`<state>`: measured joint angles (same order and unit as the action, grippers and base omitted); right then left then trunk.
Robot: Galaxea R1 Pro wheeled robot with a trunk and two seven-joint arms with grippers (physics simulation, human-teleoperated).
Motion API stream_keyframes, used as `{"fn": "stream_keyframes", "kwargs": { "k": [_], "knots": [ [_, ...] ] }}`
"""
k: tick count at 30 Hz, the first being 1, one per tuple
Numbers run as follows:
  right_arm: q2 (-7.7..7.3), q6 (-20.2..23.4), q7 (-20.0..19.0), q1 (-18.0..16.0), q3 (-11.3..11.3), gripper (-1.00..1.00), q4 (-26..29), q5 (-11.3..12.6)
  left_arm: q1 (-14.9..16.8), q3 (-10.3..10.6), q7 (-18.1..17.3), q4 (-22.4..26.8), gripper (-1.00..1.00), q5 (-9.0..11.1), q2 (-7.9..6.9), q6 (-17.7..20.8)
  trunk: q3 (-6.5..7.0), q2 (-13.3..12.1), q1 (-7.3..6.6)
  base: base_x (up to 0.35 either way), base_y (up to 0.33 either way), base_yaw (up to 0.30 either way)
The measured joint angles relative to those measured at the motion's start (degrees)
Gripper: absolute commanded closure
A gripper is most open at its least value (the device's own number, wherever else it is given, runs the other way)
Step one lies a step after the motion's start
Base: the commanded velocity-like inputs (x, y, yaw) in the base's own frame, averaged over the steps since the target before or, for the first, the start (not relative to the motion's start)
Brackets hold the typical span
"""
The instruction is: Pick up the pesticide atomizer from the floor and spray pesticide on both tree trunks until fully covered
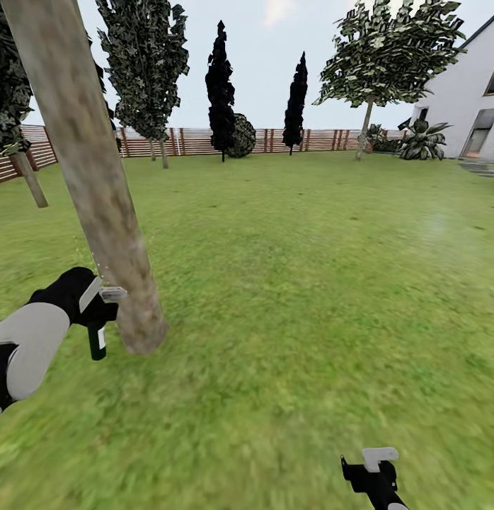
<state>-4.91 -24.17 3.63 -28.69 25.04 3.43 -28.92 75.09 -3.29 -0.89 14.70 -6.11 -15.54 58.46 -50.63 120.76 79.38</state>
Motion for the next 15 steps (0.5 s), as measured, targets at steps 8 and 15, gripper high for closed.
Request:
{"fn": "stream_keyframes", "kwargs": {
  "k": [8,15],
  "knots": [
    [0.04,0.0,0.0,0.0,0.0,-1.00,-0.1,0.0,0.0,-0.1,-0.5,2.4,1.00,1.1,-0.19,-0.1,0.00,0.0,0.00,0.000,0.000,0.252],
    [0.02,0.0,0.0,0.0,0.0,-1.00,0.0,0.0,0.0,-0.1,-0.8,4.0,1.00,4.5,0.18,-0.2,0.00,0.0,0.00,0.000,0.000,0.147]
  ]
}}
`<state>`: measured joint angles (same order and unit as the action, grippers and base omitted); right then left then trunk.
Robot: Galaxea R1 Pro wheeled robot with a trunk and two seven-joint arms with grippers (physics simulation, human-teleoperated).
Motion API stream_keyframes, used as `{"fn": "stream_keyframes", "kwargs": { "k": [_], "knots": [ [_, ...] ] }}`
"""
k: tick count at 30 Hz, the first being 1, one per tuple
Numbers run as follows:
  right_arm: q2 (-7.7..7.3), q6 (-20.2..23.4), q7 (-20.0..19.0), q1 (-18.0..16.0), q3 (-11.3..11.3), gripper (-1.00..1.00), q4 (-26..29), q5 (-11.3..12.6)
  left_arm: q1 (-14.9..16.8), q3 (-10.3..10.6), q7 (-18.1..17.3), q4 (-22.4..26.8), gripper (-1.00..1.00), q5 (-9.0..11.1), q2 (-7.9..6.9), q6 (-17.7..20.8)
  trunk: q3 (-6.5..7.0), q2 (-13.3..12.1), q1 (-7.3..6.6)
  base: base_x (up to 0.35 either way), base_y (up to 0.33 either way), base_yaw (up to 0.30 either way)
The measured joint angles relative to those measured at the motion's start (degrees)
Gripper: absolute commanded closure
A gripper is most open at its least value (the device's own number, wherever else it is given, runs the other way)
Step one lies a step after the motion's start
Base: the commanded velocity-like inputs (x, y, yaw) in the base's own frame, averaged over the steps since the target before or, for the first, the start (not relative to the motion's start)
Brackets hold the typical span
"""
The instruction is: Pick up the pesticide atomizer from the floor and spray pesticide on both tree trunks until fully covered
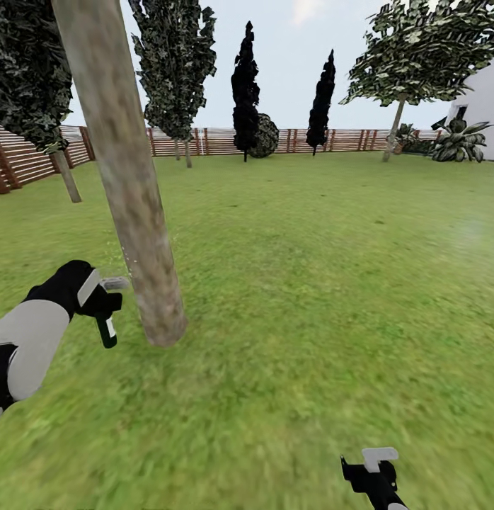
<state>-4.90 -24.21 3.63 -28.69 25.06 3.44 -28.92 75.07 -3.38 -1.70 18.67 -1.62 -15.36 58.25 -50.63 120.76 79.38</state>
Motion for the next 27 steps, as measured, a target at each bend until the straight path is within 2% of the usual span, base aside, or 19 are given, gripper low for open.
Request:
{"fn": "stream_keyframes", "kwargs": {
  "k": [2,4,6,10,20,24,27],
  "knots": [
    [-0.01,0.0,0.0,0.0,0.0,-1.00,0.0,0.0,-0.4,0.0,-0.1,-0.4,1.00,0.6,0.93,-0.1,0.00,0.0,0.00,0.000,0.000,0.007],
    [-0.02,0.0,0.0,0.0,0.0,-1.00,0.1,0.0,-2.3,0.0,-0.1,0.1,1.00,0.9,2.96,-1.3,0.00,0.0,0.00,0.000,0.000,0.002],
    [-0.02,0.0,0.0,0.0,0.0,-1.00,0.1,0.0,-2.9,0.1,0.0,0.3,1.00,0.4,3.54,-2.4,0.00,0.0,0.00,0.000,0.000,0.000],
    [-0.02,0.1,0.0,0.0,0.0,-1.00,0.1,-0.1,-3.3,0.1,0.0,0.3,1.00,0.3,3.50,-2.6,0.00,0.0,-0.02,0.149,0.000,0.000],
    [-0.02,0.1,0.0,0.0,0.0,-1.00,0.1,-0.1,-3.3,0.1,0.0,0.2,1.00,0.4,3.59,-2.5,0.00,0.0,-0.03,0.316,0.000,0.000],
    [-0.02,0.1,0.0,0.0,0.0,-1.00,0.2,0.0,-3.3,0.1,0.1,0.1,1.00,0.3,3.40,-2.3,0.00,0.0,0.00,0.056,0.000,0.027],
    [-0.02,0.1,0.0,0.0,0.0,-1.00,0.2,0.0,-3.8,0.2,0.1,-0.4,1.00,0.3,3.31,-2.5,0.00,0.0,0.00,0.003,0.000,0.224]
  ]
}}
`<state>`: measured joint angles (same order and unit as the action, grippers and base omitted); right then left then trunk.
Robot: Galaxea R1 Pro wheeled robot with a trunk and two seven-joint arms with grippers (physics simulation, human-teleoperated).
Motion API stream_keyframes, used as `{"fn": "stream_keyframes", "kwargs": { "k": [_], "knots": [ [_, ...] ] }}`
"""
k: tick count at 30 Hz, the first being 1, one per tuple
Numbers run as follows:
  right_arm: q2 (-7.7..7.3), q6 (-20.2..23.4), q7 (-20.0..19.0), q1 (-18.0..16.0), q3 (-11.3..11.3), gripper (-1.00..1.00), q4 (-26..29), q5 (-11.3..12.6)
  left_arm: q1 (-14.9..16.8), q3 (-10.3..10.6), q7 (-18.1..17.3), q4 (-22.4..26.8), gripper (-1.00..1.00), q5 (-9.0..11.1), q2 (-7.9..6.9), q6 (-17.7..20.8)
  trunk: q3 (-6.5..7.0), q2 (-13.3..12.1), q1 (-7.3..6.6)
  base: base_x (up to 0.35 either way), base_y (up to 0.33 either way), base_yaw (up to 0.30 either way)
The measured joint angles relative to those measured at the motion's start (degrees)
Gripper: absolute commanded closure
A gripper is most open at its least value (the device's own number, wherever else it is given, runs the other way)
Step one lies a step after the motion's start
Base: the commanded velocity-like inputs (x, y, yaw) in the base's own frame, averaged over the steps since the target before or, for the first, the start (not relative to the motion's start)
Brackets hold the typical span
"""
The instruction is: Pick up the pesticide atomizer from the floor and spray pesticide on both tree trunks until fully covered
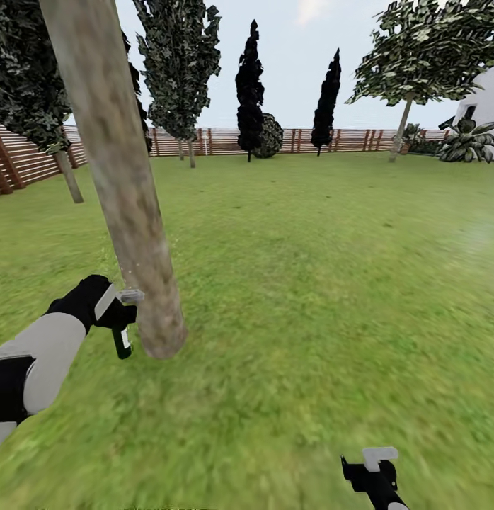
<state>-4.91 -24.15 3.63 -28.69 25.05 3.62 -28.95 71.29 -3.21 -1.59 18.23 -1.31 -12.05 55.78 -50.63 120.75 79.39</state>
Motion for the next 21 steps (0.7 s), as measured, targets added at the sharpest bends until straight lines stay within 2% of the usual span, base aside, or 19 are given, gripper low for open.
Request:
{"fn": "stream_keyframes", "kwargs": {
  "k": [4,13,17,21],
  "knots": [
    [0.00,0.0,0.0,0.0,0.0,-1.00,0.0,0.0,-1.8,-0.1,-0.1,0.6,1.00,-0.1,0.05,0.0,0.00,0.0,-0.02,0.109,-0.087,0.057],
    [0.00,0.0,0.0,0.0,0.0,-1.00,0.0,0.0,-1.9,-0.1,-0.1,0.7,1.00,0.0,0.15,0.0,0.01,0.0,-0.03,0.208,-0.197,0.001],
    [0.00,0.0,0.0,0.0,0.0,-1.00,0.0,0.0,-1.9,-0.1,0.0,0.7,1.00,0.0,0.10,0.0,0.00,0.0,0.00,0.051,-0.259,0.007],
    [0.02,0.0,0.0,0.0,0.0,-1.00,0.0,-0.1,-1.9,-0.3,0.0,0.8,1.00,0.0,0.06,0.2,0.01,0.0,0.00,0.001,-0.273,0.232]
  ]
}}
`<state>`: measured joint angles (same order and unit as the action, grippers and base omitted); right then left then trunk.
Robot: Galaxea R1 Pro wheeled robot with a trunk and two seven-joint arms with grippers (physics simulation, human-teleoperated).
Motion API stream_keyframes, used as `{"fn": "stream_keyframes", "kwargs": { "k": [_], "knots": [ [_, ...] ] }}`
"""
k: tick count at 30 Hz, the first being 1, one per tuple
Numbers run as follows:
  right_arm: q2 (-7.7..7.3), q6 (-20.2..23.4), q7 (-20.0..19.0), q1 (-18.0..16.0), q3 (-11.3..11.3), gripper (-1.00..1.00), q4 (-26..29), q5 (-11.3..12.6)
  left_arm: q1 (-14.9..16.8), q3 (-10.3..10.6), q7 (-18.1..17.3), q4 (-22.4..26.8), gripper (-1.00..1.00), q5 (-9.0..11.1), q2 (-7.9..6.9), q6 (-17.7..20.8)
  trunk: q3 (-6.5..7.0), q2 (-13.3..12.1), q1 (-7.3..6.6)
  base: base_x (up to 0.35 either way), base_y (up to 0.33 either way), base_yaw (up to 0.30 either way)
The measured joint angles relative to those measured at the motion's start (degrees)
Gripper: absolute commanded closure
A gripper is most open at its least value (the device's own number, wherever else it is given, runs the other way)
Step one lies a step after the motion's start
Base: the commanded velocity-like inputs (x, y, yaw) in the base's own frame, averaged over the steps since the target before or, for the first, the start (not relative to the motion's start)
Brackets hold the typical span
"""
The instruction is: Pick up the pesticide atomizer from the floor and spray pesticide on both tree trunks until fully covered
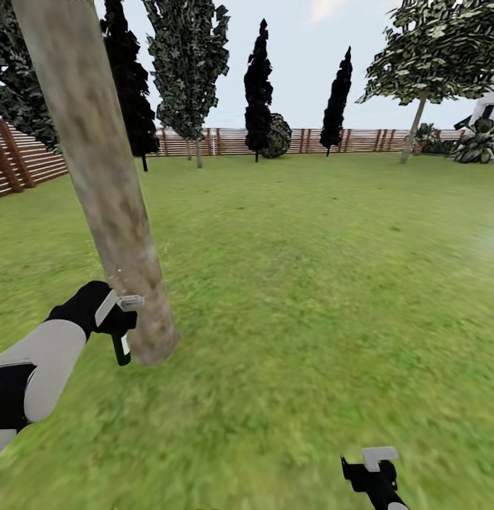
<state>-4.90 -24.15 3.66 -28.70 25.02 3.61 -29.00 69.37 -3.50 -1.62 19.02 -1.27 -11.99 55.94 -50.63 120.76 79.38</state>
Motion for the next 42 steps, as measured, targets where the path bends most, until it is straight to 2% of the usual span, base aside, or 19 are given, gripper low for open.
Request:
{"fn": "stream_keyframes", "kwargs": {
  "k": [17,35,42],
  "knots": [
    [-0.02,0.0,0.0,0.0,0.0,-1.00,0.0,0.0,0.0,0.1,0.1,0.0,1.00,0.0,-0.09,0.3,0.00,0.0,-0.01,0.095,-0.255,0.269],
    [-0.03,0.0,0.0,0.0,0.0,-1.00,0.0,0.1,0.0,0.0,0.2,0.0,1.00,-0.1,0.10,0.3,0.00,0.0,0.00,-0.006,-0.275,0.010],
    [-0.02,0.0,0.0,0.0,0.0,-1.00,0.0,0.1,0.4,0.2,0.2,0.0,1.00,0.0,0.14,0.6,0.00,0.0,0.00,-0.040,-0.276,0.220]
  ]
}}
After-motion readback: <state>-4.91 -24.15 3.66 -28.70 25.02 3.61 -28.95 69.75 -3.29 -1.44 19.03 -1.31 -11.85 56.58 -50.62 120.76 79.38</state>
